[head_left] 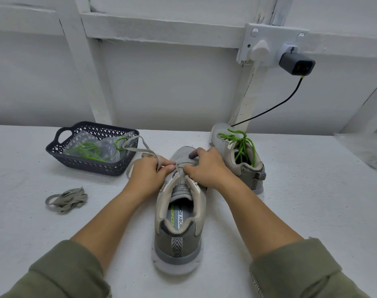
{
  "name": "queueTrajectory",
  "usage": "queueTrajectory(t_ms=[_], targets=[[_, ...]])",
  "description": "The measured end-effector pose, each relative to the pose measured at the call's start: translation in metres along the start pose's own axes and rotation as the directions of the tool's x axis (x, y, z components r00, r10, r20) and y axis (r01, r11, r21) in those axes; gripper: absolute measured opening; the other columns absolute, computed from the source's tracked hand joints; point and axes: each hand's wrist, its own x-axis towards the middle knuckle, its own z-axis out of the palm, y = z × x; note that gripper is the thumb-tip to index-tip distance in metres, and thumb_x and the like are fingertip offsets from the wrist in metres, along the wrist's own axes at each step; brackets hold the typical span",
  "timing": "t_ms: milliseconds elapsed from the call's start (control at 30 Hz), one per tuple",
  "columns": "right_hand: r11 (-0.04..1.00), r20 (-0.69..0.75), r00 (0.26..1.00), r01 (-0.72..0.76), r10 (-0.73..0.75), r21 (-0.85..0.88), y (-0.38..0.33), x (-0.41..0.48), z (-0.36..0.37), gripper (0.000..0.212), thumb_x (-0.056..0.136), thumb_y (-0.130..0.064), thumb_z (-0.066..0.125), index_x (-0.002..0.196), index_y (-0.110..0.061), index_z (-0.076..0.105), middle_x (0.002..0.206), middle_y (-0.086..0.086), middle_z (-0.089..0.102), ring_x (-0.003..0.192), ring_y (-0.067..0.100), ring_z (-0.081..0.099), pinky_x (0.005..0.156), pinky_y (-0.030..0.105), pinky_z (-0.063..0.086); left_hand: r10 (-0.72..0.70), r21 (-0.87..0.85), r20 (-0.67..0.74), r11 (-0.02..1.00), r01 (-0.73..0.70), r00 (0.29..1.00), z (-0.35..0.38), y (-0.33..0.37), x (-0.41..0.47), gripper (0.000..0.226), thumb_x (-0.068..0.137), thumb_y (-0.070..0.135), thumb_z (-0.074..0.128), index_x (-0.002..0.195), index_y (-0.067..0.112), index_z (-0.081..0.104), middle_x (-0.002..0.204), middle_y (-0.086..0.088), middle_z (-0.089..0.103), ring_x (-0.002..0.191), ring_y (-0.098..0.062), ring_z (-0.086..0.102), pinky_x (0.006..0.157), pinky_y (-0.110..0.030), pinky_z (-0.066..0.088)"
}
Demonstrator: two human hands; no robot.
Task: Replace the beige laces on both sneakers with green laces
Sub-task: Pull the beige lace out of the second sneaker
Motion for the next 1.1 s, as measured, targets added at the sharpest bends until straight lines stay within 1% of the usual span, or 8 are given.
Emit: queueTrajectory(t_ms=[100, 267, 367, 500, 733, 900, 1000, 1100], targets=[[1.000, -0.008, 1.000, -0.007, 0.007, -0.015, -0.001, 0.000, 0.001, 0.050, 0.081, -0.043, 0.058, 0.128, -0.027, 0.052, 0.132, 0.007, 0.035, 0.132, 0.026, 0.034, 0.109, 0.040, 0.033, -0.029, 0.091, -0.046, 0.995, 0.033, 0.999, 0.001, 0.005, 0.001, 0.010, 0.089, 0.014, 0.065, 0.090, 0.011, 0.075, 0.084, -0.005, 0.072, 0.077, -0.012, 0.058, 0.066, -0.015, 0.035], [1.000, -0.032, 0.999, 0.004, -0.004, -0.019, -0.003, -0.003, 0.002, 0.053, 0.079, -0.046, 0.059, 0.129, -0.032, 0.054, 0.130, 0.007, 0.039, 0.130, 0.027, 0.037, 0.109, 0.041, 0.034, -0.253, -0.181, -0.296, 0.962, 0.206, 0.921, 0.018, 0.003, -0.005, 0.042, 0.093, 0.024, 0.035, 0.095, -0.004, 0.065, 0.089, -0.020, 0.070, 0.088, -0.033, 0.065, 0.073, -0.029, 0.045], [1.000, -0.031, 1.000, 0.002, -0.002, -0.018, -0.003, -0.004, 0.002, 0.053, 0.080, -0.044, 0.060, 0.131, -0.030, 0.052, 0.131, 0.007, 0.037, 0.132, 0.028, 0.034, 0.110, 0.039, 0.033, -0.272, -0.233, -0.208, 0.947, 0.223, 0.939, 0.016, 0.005, -0.003, 0.026, 0.099, 0.020, 0.041, 0.103, 0.003, 0.061, 0.094, -0.013, 0.069, 0.090, -0.027, 0.064, 0.071, -0.022, 0.038], [0.999, -0.024, 1.000, 0.010, -0.009, 0.038, -0.001, -0.007, 0.004, 0.052, 0.083, -0.041, 0.059, 0.133, -0.027, 0.050, 0.134, 0.005, 0.032, 0.135, 0.025, 0.028, 0.105, 0.035, 0.031, -0.118, -0.175, -0.040, 0.979, 0.109, 0.992, 0.011, -0.002, -0.001, 0.008, 0.090, 0.025, 0.065, 0.098, 0.027, 0.066, 0.079, 0.006, 0.070, 0.067, -0.010, 0.064, 0.061, -0.018, 0.045], [0.999, -0.041, 0.999, 0.035, -0.034, 0.016, -0.004, -0.008, 0.008, 0.055, 0.078, -0.038, 0.063, 0.131, -0.028, 0.050, 0.125, 0.002, 0.035, 0.125, 0.022, 0.039, 0.101, 0.033, 0.036, -0.184, -0.088, -0.203, 0.982, 0.169, 0.962, 0.020, -0.003, -0.003, 0.019, 0.096, 0.015, 0.055, 0.079, 0.011, 0.061, 0.074, -0.002, 0.062, 0.074, -0.020, 0.055, 0.062, -0.021, 0.029], [0.999, -0.068, 0.997, 0.034, -0.036, -0.022, -0.006, -0.005, 0.006, 0.056, 0.074, -0.038, 0.070, 0.125, -0.023, 0.053, 0.122, 0.003, 0.040, 0.116, 0.020, 0.047, 0.093, 0.029, 0.041, -0.272, -0.203, -0.131, 0.949, 0.242, 0.953, 0.020, -0.009, -0.001, 0.022, 0.098, 0.018, 0.050, 0.093, 0.005, 0.067, 0.073, 0.003, 0.066, 0.076, -0.017, 0.063, 0.076, -0.029, 0.046], [0.999, -0.186, 0.982, -0.049, 0.045, -0.016, -0.005, -0.007, 0.007, 0.052, 0.069, -0.039, 0.074, 0.110, -0.012, 0.058, 0.111, 0.006, 0.053, 0.101, 0.022, 0.054, 0.080, 0.028, 0.045, -0.200, -0.141, -0.143, 0.974, 0.180, 0.969, 0.017, -0.007, -0.001, 0.018, 0.098, 0.016, 0.052, 0.086, 0.010, 0.064, 0.068, 0.011, 0.060, 0.067, -0.005, 0.055, 0.061, -0.014, 0.034], [0.995, -0.211, 0.974, -0.096, 0.085, -0.040, -0.003, -0.009, 0.005, 0.033, 0.085, -0.039, 0.064, 0.097, -0.008, 0.066, 0.096, 0.010, 0.067, 0.093, 0.025, 0.061, 0.070, 0.027, 0.045, -0.108, -0.080, -0.140, 0.992, 0.097, 0.984, 0.013, -0.007, 0.000, 0.015, 0.096, 0.014, 0.054, 0.081, 0.015, 0.057, 0.067, 0.012, 0.057, 0.066, 0.004, 0.048, 0.060, -0.002, 0.032]])
